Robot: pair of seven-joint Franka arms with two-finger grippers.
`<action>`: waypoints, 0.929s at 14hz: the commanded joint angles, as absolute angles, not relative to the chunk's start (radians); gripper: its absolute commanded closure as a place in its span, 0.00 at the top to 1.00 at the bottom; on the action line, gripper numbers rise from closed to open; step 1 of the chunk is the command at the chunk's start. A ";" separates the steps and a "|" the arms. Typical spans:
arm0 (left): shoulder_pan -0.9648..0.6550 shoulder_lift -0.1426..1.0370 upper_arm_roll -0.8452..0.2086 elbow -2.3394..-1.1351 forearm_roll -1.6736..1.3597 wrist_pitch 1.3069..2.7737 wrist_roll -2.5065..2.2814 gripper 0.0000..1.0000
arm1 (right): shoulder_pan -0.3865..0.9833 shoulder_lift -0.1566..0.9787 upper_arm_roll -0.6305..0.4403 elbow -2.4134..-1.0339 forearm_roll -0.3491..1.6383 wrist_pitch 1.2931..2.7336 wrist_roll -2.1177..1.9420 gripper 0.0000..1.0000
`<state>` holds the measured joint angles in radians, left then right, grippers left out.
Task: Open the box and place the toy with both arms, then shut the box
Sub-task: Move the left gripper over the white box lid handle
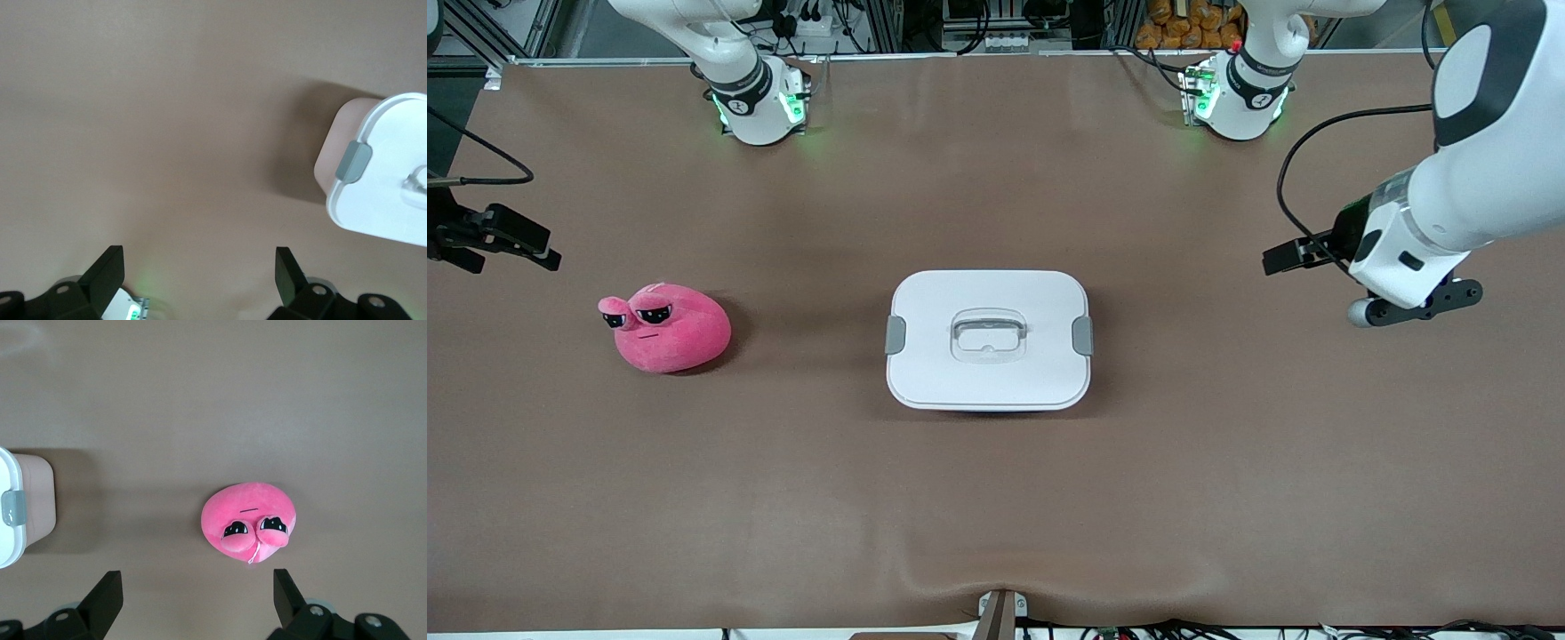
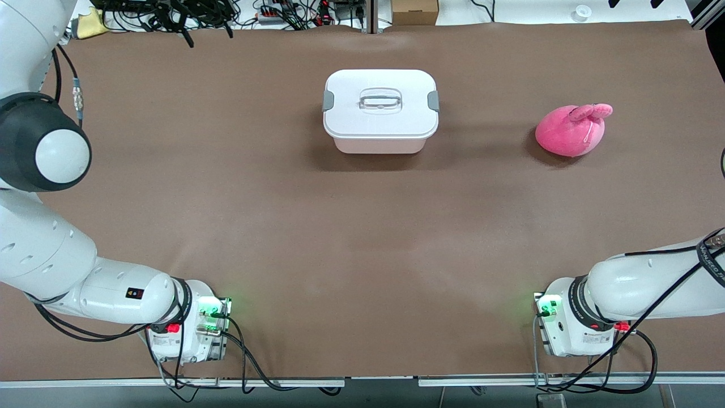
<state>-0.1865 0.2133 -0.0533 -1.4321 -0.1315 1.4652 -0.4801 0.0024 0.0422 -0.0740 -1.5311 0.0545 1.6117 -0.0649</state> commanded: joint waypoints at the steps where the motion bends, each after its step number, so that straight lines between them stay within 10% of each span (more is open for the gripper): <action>1: -0.227 0.270 -0.049 -1.358 -0.146 1.463 -0.567 1.00 | -0.014 0.044 -0.061 -1.525 0.058 1.626 -0.054 1.00; 13: -0.360 0.379 -0.048 -1.330 -0.146 1.660 -0.961 1.00 | -0.054 0.060 -0.061 -1.534 0.063 1.603 -0.061 1.00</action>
